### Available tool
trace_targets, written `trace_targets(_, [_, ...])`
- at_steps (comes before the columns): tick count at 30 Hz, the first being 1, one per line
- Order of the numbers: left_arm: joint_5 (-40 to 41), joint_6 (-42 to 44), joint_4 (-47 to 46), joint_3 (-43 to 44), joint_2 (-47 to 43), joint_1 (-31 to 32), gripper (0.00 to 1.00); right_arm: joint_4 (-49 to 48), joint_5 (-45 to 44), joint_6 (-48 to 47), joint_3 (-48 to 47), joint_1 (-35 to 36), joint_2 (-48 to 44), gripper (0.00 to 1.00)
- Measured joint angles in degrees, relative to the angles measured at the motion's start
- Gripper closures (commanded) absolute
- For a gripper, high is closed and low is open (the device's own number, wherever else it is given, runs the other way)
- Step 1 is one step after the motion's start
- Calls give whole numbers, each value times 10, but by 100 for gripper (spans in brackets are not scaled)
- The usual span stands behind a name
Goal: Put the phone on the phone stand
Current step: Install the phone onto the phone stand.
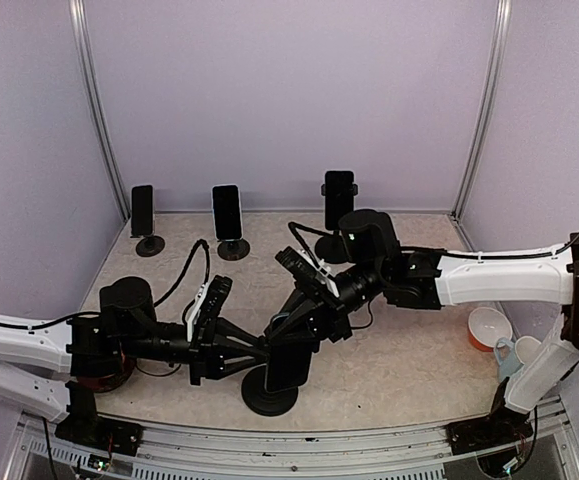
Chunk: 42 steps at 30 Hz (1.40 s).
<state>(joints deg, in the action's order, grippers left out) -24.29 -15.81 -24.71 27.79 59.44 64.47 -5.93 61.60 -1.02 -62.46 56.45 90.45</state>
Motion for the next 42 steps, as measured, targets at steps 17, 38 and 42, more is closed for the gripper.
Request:
trace_targets(17, [14,1,3,3,6,5,100,26,-21,54,-23,0,10,100])
trace_targets(38, [24,6,10,3,3,5,55,38,-42,68,-31,0,12,100])
trace_targets(42, [20,7,11,3,-2,5,45,34,-51,75,-31,0,12,100])
